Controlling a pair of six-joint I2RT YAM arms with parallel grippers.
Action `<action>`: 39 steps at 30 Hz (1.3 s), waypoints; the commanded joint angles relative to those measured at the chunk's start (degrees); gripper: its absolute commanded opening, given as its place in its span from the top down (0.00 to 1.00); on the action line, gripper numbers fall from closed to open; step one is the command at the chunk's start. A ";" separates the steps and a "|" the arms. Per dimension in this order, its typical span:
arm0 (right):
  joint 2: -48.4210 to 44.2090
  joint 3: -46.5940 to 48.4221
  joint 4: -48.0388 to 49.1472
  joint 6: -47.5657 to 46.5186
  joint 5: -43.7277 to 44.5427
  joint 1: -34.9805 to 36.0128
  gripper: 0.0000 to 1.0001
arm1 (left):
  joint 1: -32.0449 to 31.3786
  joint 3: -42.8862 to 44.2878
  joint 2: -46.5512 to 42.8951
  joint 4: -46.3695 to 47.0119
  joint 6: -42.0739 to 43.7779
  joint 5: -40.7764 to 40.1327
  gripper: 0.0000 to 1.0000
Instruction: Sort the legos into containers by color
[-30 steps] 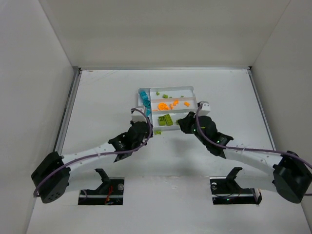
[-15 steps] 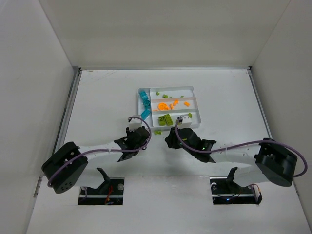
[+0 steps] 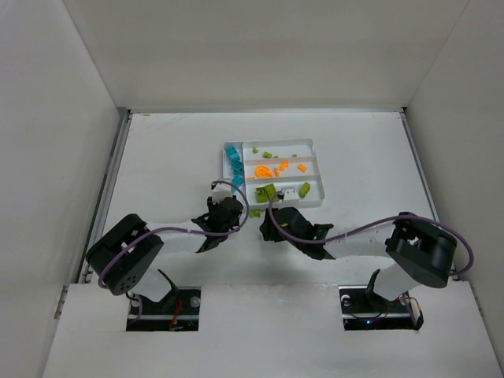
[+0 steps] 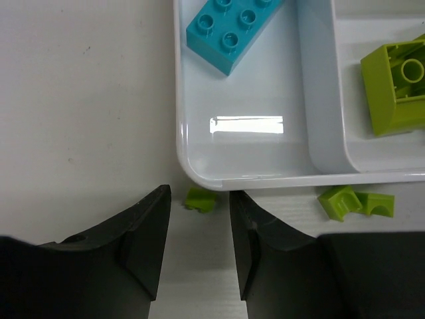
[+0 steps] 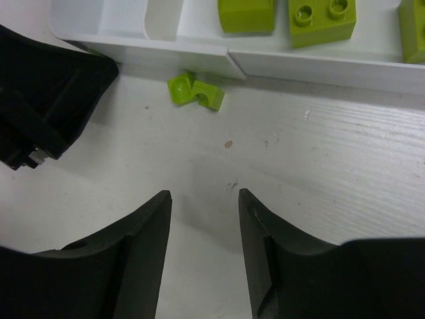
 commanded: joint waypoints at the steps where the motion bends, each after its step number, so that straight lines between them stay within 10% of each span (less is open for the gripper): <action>1: 0.21 2.42 3.91 0.42 1.47 0.48 0.49 | 0.83 1.82 2.42 2.31 2.07 1.80 0.64; 11: 4.85 5.92 4.00 0.16 2.16 -0.75 0.42 | -0.40 1.56 1.30 0.92 2.86 2.42 0.82; 39: 18.22 21.92 -9.79 -1.42 10.87 -1.46 0.36 | 3.29 -2.04 -13.30 -2.69 0.05 7.42 0.85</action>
